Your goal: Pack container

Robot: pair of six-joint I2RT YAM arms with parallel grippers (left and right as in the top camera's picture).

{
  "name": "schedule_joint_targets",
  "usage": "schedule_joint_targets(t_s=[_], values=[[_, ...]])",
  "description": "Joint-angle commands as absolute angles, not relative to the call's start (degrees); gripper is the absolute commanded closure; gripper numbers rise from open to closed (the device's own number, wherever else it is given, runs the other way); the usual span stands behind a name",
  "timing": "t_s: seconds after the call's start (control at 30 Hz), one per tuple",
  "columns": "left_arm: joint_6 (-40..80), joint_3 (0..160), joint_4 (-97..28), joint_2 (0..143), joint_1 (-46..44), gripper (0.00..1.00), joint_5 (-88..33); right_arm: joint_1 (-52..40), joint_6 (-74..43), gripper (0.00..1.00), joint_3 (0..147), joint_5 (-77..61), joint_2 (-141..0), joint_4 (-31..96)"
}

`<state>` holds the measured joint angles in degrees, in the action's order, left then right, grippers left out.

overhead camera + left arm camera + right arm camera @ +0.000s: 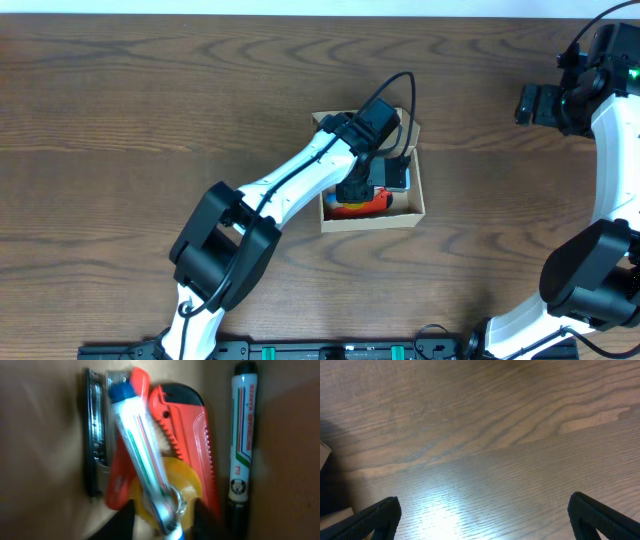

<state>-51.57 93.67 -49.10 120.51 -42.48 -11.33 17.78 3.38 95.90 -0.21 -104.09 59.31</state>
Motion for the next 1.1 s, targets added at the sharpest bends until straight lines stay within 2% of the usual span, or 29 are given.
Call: schedule_joint_targets(t_s=[0.0, 0.03, 0.07, 0.23, 0.37, 0.67, 0.7, 0.73, 0.77, 0.9, 1.03, 1.07], values=[[-49.5, 94.1, -49.6, 122.3, -42.3, 0.53, -12.1, 18.1, 3.9, 0.01, 95.8, -0.3, -103.4, 59.4], [-48.9, 94.1, -49.6, 122.3, -42.3, 0.46, -12.1, 18.1, 3.9, 0.01, 95.8, -0.3, -103.4, 59.4], [-48.6, 94.1, -49.6, 122.2, -42.3, 0.44, -12.1, 18.1, 3.9, 0.01, 95.8, -0.2, -103.4, 59.4], [-48.6, 95.0, -50.8, 121.7, -42.3, 0.4, -12.0, 18.1, 3.9, 0.01, 95.8, -0.2, -103.4, 59.4], [-48.1, 98.6, -53.5, 120.1, -42.3, 0.31, -11.4, 18.1, 3.9, 0.01, 95.8, -0.3, -103.4, 59.4], [-45.2, 105.4, -57.2, 112.7, -42.3, 0.24, -7.6, 18.1, 3.9, 0.01, 95.8, -0.2, -103.4, 59.6], [-43.3, 105.4, -57.4, 111.7, -42.3, 0.19, -5.8, 18.1, 3.9, 0.01, 95.8, -0.2, -103.4, 59.6], [-41.1, 105.4, -57.8, 110.5, -42.2, 0.07, -3.7, 18.1, 3.9, 0.01, 95.8, -0.3, -103.4, 59.7], [-39.1, 105.5, -58.3, 109.3, -42.0, 0.05, -1.5, 18.1, 3.9, 0.01, 95.8, -0.3, -103.4, 59.8], [-29.8, 105.6, -61.1, 104.6, -38.4, 0.05, 3.5, 18.1, 3.9, 0.01, 95.8, -3.9, -103.4, 60.4], [-19.4, 105.6, -63.3, 100.2, -29.3, 0.05, -2.9, 18.1, 3.9, 0.01, 95.8, -13.5, -103.4, 62.3], [-18.0, 105.6, -63.4, 99.7, -26.4, 0.05, -6.4, 18.1, 3.9, 0.09, 95.8, -15.7, -103.4, 62.7]])
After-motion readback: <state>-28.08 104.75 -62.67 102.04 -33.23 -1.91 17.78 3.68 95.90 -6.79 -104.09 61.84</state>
